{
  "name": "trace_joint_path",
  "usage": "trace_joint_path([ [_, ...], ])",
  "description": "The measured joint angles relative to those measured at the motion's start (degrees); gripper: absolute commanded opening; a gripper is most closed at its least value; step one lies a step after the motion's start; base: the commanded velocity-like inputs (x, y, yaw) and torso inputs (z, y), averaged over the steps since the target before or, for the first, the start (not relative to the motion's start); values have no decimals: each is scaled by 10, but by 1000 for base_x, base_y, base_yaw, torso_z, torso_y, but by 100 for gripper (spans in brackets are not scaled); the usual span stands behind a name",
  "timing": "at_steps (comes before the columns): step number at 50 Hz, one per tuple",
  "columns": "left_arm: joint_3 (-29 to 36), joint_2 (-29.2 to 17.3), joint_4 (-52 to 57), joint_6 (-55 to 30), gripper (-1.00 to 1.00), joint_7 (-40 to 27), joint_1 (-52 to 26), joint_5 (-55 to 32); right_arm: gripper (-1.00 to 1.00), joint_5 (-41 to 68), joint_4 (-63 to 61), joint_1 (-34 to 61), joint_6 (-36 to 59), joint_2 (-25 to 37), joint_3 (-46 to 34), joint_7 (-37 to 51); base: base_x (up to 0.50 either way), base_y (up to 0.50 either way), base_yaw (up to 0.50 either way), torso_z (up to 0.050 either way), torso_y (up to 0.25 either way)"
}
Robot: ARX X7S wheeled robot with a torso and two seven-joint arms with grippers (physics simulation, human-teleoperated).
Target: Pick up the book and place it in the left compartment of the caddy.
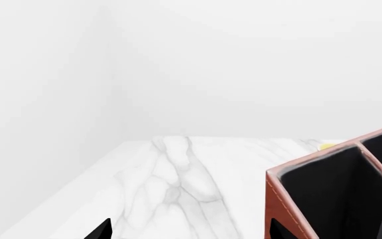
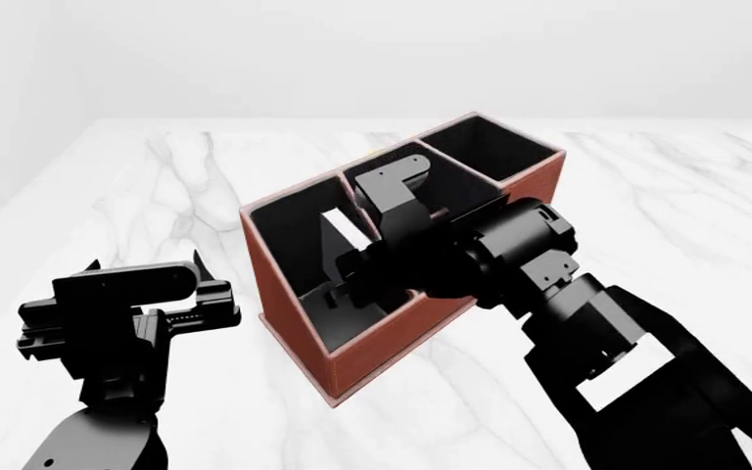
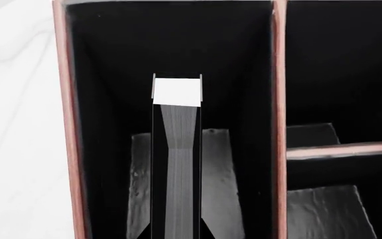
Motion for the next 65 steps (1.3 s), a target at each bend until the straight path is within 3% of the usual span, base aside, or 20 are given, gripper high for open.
trace_joint_path([
  [10, 1, -1, -1, 2, 100, -2, 1, -2, -100, 4, 66, -2, -55, -25, -46, -14, 0, 0, 0, 2, 1],
  [28, 2, -5, -3, 3, 100, -5, 0, -6, -100, 188, 143, 22, -183, -38, -260, -3, 0, 0, 0, 0, 1],
  [42, 3, -7, -3, 5, 100, -8, 2, -9, -100, 264, 155, 31, -223, -40, -342, 1, 0, 0, 0, 0, 1],
  [43, 3, -7, -3, 5, 100, -8, 2, -9, 100, 267, 156, 31, -225, -40, -345, 1, 0, 0, 0, 0, 0],
  [65, 5, -10, -3, 7, 100, -13, 3, -14, 100, 272, 157, 41, -239, -42, -355, 4, 0, 0, 0, 0, 0],
])
